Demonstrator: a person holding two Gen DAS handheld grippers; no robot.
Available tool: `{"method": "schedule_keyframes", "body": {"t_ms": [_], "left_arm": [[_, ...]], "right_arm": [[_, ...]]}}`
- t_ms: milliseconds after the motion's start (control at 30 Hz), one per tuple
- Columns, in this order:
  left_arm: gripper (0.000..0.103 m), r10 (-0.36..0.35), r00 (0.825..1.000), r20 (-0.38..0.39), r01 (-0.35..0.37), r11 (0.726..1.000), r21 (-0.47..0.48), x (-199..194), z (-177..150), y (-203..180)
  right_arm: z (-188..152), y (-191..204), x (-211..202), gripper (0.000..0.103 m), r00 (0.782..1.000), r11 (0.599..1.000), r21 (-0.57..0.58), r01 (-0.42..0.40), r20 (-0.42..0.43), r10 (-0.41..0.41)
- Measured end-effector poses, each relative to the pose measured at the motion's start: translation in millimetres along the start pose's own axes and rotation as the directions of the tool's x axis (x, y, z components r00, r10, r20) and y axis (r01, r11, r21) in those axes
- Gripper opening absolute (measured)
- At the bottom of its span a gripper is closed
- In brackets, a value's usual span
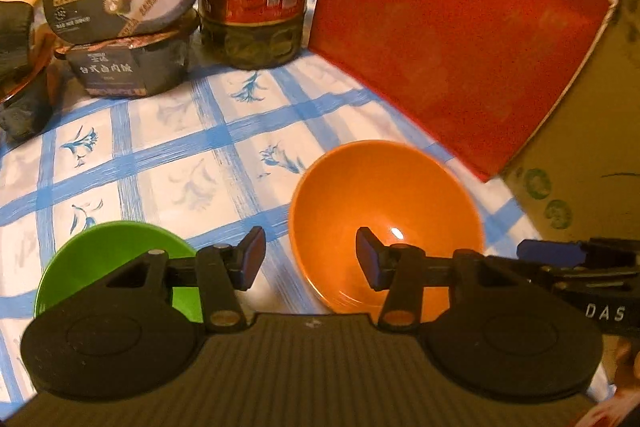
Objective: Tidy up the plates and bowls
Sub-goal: 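Move both grippers to the rim of the orange bowl, then close the left gripper on the orange bowl rim while the right gripper grips it too, then carry the orange bowl with both grippers over the large green bowl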
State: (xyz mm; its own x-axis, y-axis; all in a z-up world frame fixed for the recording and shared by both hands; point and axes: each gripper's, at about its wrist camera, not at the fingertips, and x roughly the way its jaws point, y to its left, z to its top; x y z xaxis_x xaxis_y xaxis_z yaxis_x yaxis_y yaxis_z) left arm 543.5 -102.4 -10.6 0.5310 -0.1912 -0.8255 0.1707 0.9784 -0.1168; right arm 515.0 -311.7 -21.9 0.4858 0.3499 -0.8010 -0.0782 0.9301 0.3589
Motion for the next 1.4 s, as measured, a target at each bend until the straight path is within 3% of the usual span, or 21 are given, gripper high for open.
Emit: {"method": "schedule_keyframes", "body": {"t_ms": [133, 667, 967, 1400], "left_arm": [[0.043, 0.006, 1.0, -0.027, -0.006, 1.0, 0.01, 18.4, 5.6, 1.2], [0.02, 0.075, 0.994, -0.074, -0.064, 0.989, 0.135, 45.6, 2.5, -15.5], [0.007, 0.073, 0.994, -0.078, -0.063, 0.991, 0.117, 42.1, 5.7, -14.5], [0.007, 0.045, 0.991, -0.124, -0.035, 0.996, 0.082, 54.0, 4.9, -15.9]], "right_arm": [[5.6, -4.6, 16.2, 0.058, 1.0, 1.0, 0.009, 0.01, -0.028, -0.01], [6.6, -3.5, 43.5, 0.02, 0.997, 1.0, 0.009, -0.005, -0.073, 0.006], [6.3, -10.0, 42.8, 0.017, 0.998, 0.999, 0.033, 0.002, -0.069, 0.0], [4.8, -20.9, 37.2, 0.015, 0.998, 0.999, 0.046, -0.015, -0.064, 0.018]]}}
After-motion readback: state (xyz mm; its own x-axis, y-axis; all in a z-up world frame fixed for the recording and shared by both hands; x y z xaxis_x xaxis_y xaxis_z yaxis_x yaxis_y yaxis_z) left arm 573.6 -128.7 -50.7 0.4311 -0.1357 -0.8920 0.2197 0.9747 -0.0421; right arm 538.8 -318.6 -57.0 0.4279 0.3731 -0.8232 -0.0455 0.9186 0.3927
